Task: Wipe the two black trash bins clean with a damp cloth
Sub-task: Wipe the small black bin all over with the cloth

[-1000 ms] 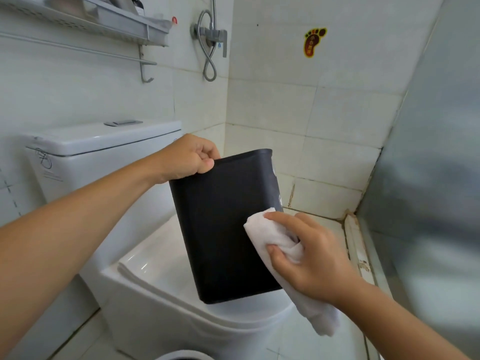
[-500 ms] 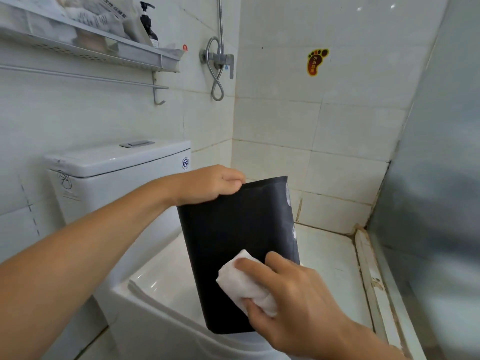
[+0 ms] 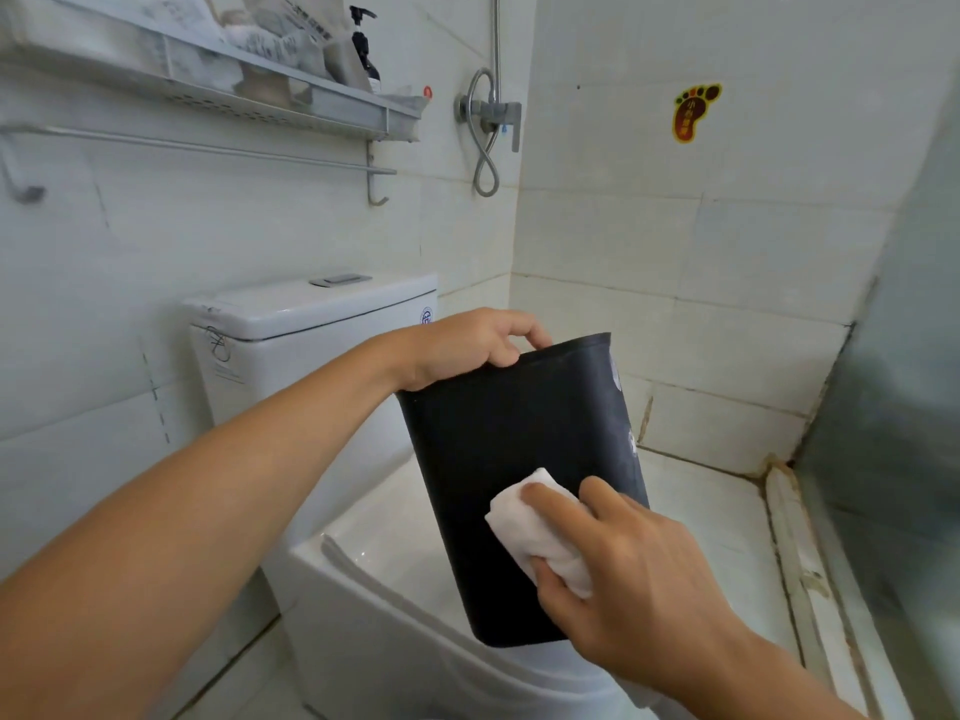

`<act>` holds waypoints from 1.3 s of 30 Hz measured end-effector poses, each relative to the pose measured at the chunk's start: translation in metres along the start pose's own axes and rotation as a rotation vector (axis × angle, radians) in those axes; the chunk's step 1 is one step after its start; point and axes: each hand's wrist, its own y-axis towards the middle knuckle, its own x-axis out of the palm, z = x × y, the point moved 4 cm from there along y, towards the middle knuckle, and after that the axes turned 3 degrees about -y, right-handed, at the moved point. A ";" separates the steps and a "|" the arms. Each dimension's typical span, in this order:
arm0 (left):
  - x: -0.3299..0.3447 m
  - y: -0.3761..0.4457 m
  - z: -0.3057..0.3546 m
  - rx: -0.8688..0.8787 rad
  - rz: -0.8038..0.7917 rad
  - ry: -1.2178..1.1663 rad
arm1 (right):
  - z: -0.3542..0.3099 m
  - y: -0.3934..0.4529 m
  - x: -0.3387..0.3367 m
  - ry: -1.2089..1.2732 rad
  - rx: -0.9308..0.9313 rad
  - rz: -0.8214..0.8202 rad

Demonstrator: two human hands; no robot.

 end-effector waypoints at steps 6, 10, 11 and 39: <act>0.002 0.002 0.002 0.078 0.075 0.084 | -0.005 0.004 0.003 -0.004 -0.019 -0.012; 0.008 0.000 0.011 0.126 0.156 0.101 | -0.010 0.005 0.005 -0.010 -0.037 -0.028; 0.008 0.001 0.013 0.118 0.194 0.154 | -0.011 0.005 0.005 -0.012 -0.039 -0.032; 0.024 0.017 0.006 -0.270 0.169 -0.317 | 0.010 0.054 -0.034 0.117 0.276 0.282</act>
